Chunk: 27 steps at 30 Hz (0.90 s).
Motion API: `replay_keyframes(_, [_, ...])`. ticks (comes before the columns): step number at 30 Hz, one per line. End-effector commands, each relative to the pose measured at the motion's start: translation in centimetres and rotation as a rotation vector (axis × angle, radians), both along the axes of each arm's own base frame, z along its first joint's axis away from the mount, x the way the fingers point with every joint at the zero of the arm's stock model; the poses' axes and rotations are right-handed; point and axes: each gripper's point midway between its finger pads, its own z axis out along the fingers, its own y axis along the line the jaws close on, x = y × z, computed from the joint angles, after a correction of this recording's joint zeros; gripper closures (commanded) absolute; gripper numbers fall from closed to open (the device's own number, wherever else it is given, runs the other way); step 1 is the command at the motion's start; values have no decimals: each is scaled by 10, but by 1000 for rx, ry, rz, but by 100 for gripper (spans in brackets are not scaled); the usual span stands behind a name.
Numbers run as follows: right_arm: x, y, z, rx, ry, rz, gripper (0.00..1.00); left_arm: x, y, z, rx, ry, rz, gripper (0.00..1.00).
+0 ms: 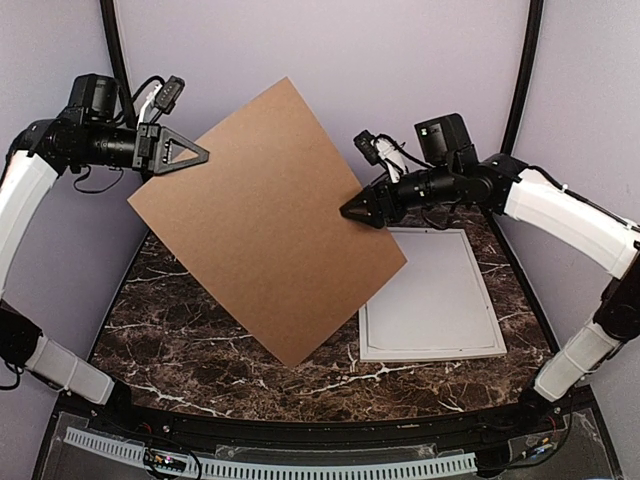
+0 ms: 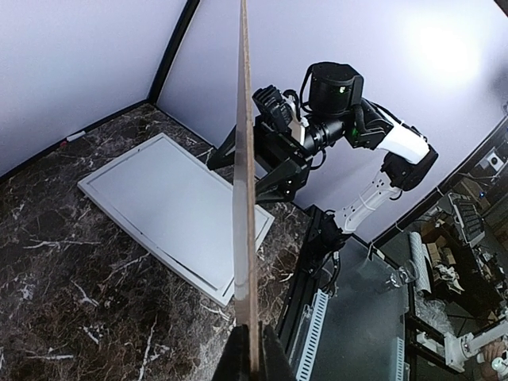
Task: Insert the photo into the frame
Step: Pass from the left arm to the right
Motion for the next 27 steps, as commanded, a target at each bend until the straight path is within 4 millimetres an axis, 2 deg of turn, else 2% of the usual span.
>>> replay_keyframes(1, [-26, -5, 34, 57, -47, 135, 31, -33, -7, 34, -114, -85, -141, 100])
replay_keyframes(8, [-49, -3, 41, 112, 8, 282, 50, -26, -10, 21, -110, -40, -148, 100])
replay_keyframes(18, [-63, 7, 35, 132, 104, 418, 62, -19, -16, 0, -96, 7, -164, 100])
replay_keyframes(23, [-66, 5, 31, 140, 135, 444, 78, -11, -19, -10, -87, 39, -159, 100])
replay_keyframes(27, [-62, -5, 29, 159, 161, 423, 100, -1, -21, -15, -81, 45, -138, 97])
